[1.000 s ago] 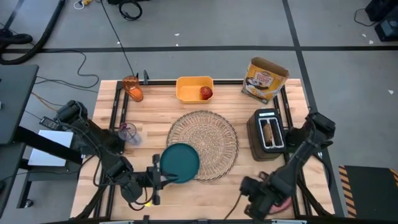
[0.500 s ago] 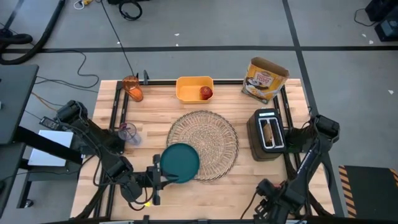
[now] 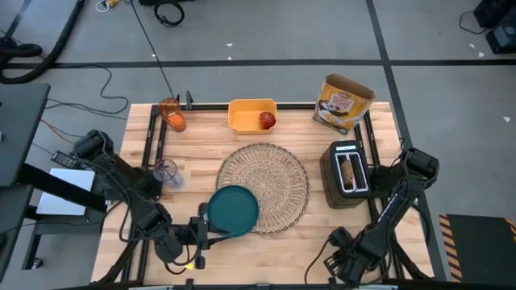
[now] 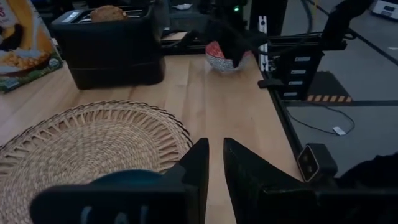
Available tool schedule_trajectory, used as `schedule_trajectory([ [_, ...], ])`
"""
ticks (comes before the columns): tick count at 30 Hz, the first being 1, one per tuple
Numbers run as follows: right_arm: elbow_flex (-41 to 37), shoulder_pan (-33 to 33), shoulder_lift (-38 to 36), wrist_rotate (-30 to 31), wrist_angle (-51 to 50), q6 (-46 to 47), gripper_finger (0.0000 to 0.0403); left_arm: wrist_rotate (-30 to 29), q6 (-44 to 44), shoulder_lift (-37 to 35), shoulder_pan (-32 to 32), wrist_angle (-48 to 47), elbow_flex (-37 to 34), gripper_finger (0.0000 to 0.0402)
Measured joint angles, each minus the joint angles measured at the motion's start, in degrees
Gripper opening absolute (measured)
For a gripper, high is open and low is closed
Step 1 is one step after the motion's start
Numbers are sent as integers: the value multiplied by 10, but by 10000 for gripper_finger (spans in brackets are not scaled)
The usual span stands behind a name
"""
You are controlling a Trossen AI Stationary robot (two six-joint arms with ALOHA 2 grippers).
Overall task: Arrange a breakfast setting
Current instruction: Put the red bowl in the center of the brown table mat
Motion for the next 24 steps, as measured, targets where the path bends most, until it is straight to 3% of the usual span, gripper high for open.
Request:
schedule_trajectory([
  [10,0,-1,-2,1,-9,8,22,0,4,0,-10,-2,0,55],
  [17,38,-16,1,0,-36,-28,27,0,14,0,-14,-1,0,55],
  [24,138,-72,1,93,-53,-229,22,0,63,-1,-52,-4,0,55],
])
